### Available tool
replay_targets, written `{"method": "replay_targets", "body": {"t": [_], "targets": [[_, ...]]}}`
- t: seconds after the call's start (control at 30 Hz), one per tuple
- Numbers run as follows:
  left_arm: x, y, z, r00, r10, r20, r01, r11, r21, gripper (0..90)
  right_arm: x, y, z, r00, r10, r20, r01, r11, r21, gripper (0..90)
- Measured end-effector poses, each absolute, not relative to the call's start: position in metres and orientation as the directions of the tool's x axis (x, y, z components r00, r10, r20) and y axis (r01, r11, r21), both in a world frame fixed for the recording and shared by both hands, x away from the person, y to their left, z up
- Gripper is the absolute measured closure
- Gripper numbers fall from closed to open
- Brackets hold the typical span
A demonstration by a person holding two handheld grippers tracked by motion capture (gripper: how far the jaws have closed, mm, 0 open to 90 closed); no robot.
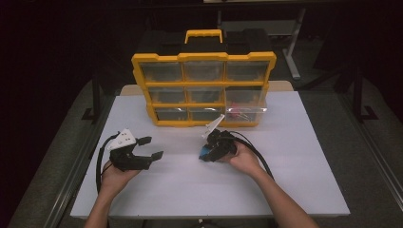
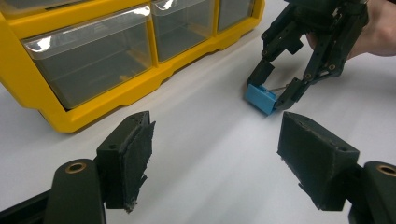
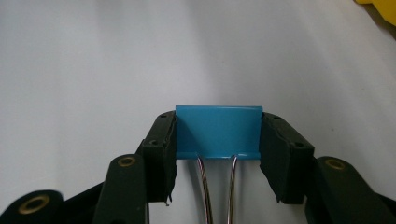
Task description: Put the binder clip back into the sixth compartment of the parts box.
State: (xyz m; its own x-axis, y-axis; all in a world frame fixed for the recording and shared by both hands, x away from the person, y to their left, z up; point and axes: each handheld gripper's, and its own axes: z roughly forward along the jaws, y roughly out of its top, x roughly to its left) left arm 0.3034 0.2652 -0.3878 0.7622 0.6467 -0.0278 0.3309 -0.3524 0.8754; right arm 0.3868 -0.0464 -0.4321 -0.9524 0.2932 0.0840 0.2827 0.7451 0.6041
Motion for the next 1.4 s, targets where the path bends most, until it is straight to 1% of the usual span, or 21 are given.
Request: {"method": "replay_targets", "body": {"t": [0.5,0.7,0.93,1.03,1.07,1.1,1.3,1.4], "targets": [[0.303,0.265,-0.388,0.762,0.647,-0.029,0.332,-0.352,0.875,25.9,0.380,-0.051,-0.418,-0.963,0.246,0.113,0.262,0.750,0.607,48.6],[0.303,0.265,-0.388,0.762,0.647,-0.030,0.333,-0.351,0.875,26.0,0.376,-0.056,-0.408,-0.961,0.247,0.123,0.270,0.743,0.612,48.6],[0.303,0.265,-0.388,0.761,0.648,-0.033,0.335,-0.350,0.875,26.0,0.376,-0.058,-0.404,-0.963,0.236,0.129,0.264,0.737,0.622,48.6],[0.303,0.265,-0.388,0.761,0.648,-0.032,0.335,-0.350,0.875,26.0,0.376,-0.059,-0.402,-0.962,0.233,0.139,0.268,0.732,0.627,48.6],[0.303,0.265,-0.388,0.762,0.647,-0.030,0.333,-0.351,0.875,26.0,0.375,-0.060,-0.401,-0.958,0.243,0.152,0.284,0.730,0.621,48.6],[0.303,0.265,-0.388,0.762,0.647,-0.029,0.332,-0.352,0.875,26.0,0.376,-0.060,-0.401,-0.962,0.233,0.145,0.272,0.730,0.628,48.5],[0.303,0.265,-0.388,0.761,0.648,-0.031,0.332,-0.349,0.876,26.0,0.376,-0.064,-0.397,-0.958,0.238,0.162,0.286,0.722,0.630,48.6],[0.303,0.265,-0.388,0.762,0.647,-0.029,0.332,-0.351,0.875,26.0,0.377,-0.065,-0.395,-0.960,0.231,0.157,0.277,0.725,0.631,48.6]]}}
